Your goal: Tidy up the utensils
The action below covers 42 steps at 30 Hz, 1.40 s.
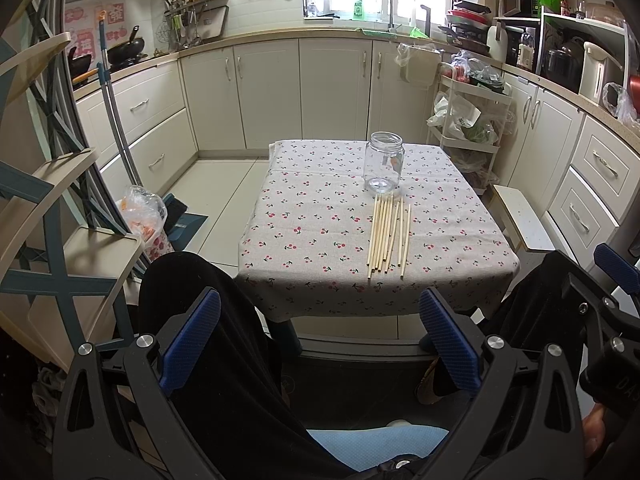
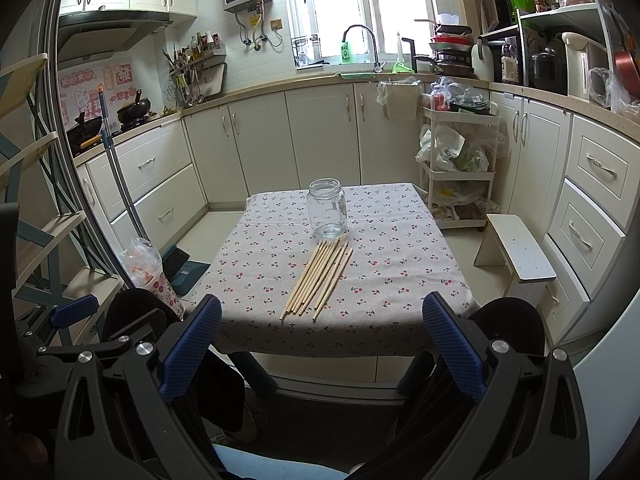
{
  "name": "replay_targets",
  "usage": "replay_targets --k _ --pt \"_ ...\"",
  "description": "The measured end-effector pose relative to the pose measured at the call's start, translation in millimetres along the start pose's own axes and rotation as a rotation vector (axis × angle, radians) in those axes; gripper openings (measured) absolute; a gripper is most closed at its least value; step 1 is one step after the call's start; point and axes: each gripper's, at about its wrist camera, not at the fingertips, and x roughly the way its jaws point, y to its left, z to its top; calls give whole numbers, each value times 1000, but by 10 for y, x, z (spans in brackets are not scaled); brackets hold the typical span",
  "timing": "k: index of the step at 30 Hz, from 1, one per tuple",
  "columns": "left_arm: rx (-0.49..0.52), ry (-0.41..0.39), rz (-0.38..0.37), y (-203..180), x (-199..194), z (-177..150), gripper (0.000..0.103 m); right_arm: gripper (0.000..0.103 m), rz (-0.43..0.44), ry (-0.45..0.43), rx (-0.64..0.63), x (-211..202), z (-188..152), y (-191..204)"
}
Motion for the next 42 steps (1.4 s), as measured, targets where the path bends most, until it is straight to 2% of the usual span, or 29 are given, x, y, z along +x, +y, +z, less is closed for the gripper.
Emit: replay_targets --k 15,22,27,33,37,42 --pt "9 -6 3 -25 -49 -6 96 97 9 -24 21 -42 84 -48" --pt "-22 -2 -24 124 148 80 96 97 -10 -5 -4 232 231 29" --pt "-73 43 -55 182 572 226 96 97 -39 27 -16 568 335 -22" --pt "-50 86 -22 58 1076 407 96 97 -31 93 23 1054 345 -244" --pt "-50 128 -3 -19 1560 564 96 97 -29 130 22 1462 367 -357" --pt "-25 170 -15 -155 2016 702 96 97 -28 178 14 1984 396 -458"
